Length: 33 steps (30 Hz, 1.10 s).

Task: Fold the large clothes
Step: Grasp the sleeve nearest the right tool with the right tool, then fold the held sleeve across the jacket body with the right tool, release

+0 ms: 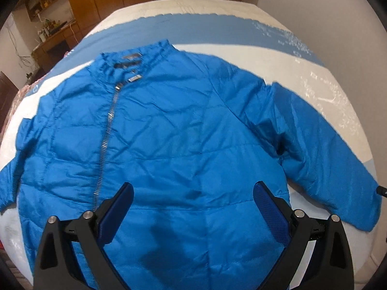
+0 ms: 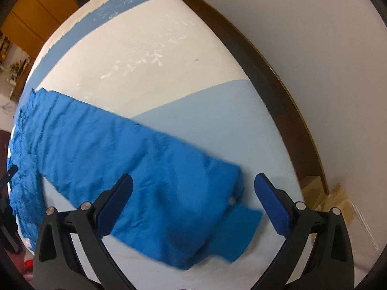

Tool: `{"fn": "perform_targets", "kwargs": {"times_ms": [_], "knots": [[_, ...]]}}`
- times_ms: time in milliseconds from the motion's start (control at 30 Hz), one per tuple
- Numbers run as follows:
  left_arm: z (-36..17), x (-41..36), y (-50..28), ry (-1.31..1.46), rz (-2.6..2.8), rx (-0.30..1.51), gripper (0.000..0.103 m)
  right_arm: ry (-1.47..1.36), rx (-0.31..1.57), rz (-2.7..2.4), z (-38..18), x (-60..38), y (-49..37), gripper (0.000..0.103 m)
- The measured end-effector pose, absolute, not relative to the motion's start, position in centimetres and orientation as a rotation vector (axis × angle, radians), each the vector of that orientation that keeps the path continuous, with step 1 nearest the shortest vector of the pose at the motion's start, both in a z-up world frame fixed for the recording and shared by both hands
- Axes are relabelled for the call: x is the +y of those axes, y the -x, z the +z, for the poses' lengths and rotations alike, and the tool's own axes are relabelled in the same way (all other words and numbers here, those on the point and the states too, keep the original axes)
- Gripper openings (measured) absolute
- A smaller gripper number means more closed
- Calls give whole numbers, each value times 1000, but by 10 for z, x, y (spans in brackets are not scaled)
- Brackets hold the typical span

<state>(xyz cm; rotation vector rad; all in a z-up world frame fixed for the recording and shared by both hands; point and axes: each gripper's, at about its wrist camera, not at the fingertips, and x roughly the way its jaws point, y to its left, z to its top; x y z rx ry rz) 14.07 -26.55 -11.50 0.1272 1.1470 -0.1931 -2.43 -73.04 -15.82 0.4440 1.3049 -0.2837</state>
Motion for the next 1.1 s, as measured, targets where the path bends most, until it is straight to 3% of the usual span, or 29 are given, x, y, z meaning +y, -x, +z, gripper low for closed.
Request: {"fn": "perform_targets", "kwargs": {"times_ms": [167, 267, 300, 333, 433, 533, 767, 1100], "knots": [[-140, -268, -144, -121, -167, 1195, 99, -471, 1332, -237, -169, -745, 29, 95], [-147, -267, -145, -127, -149, 1200, 99, -444, 1331, -214, -166, -741, 32, 81], [-149, -268, -145, -130, -148, 1197, 99, -450, 1327, -204, -165, -740, 32, 72], [-149, -269, -144, -134, -144, 1194, 99, -466, 1324, -193, -164, -739, 31, 56], [-150, -269, -145, -126, -135, 1197, 99, -470, 1329, -201, -160, -732, 31, 31], [-148, -269, -146, -123, -142, 1204, 99, -533, 1290, -180, -145, -725, 30, 16], [-138, -253, -143, -108, -161, 1227, 99, -656, 1132, -24, -77, -693, 15, 10], [-103, -187, -157, -54, -102, 1176, 99, -400, 1187, 216, -31, -546, -106, 9]]}}
